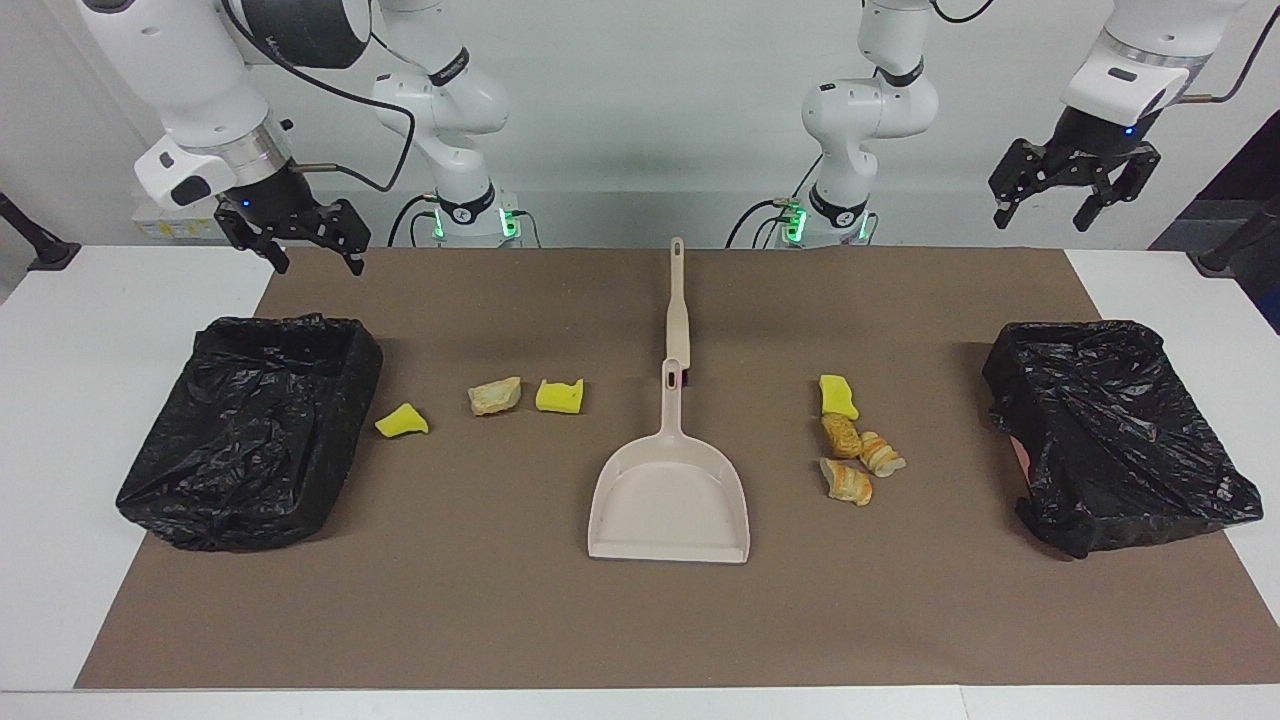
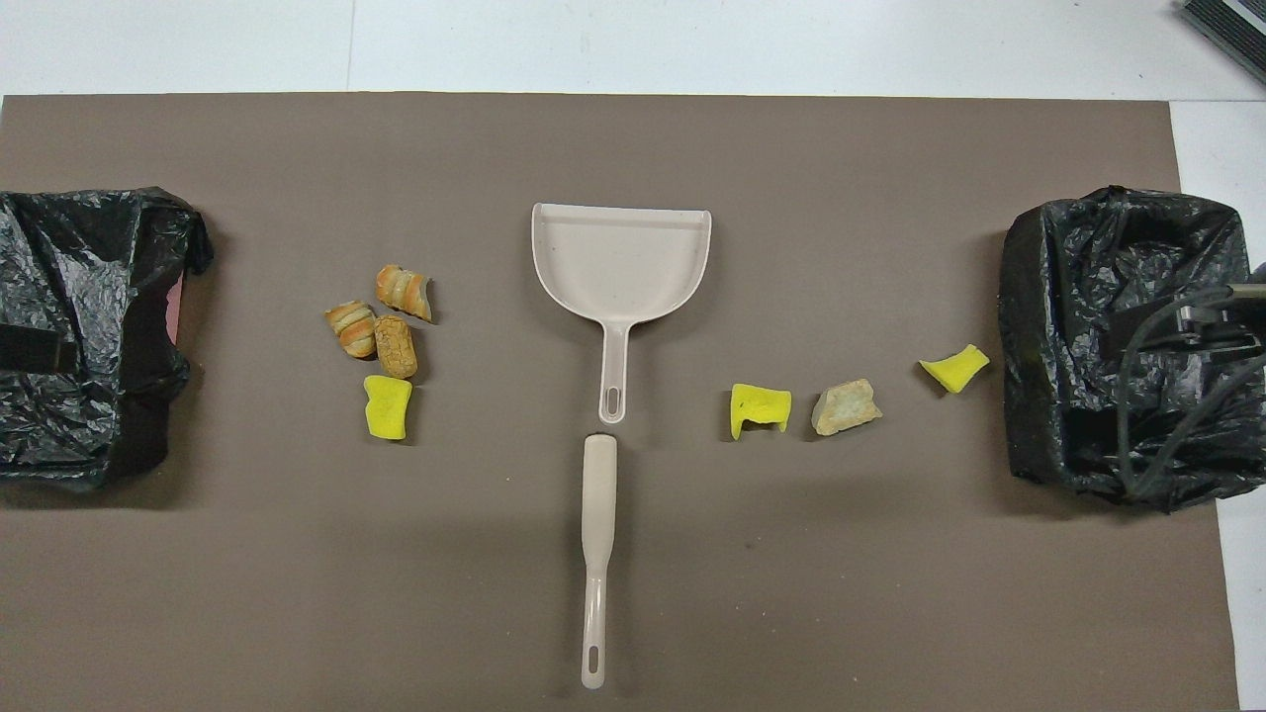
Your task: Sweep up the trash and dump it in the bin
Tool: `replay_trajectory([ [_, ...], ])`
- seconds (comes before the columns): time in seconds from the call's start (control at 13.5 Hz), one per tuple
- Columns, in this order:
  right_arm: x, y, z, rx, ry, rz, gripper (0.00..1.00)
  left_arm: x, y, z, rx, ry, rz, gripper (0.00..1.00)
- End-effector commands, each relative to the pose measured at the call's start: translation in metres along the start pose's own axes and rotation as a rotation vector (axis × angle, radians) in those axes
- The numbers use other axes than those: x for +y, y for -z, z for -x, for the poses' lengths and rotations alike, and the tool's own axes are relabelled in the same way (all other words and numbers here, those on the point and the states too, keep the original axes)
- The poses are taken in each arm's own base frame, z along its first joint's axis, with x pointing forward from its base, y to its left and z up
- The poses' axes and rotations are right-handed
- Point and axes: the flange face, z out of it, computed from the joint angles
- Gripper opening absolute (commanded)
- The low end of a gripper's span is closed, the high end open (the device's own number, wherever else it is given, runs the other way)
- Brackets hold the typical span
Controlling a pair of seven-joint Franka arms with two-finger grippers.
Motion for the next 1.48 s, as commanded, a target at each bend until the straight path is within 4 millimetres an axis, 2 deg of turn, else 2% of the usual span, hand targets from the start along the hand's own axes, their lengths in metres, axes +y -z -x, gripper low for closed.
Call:
replay_trajectory([
  [0.0, -0.0003, 0.0035, -0.0049, 0.014, -0.017, 0.024, 1.0, -0.0018, 0.0008, 0.0046, -0.003, 0.02, 0.028, 1.0],
  [1.4, 0.0, 0.0051, -0.0025, 0.024, -0.007, 0.012, 1.0, -0.0007, -0.0035, 0.014, -0.023, 0.016, 0.029, 1.0],
])
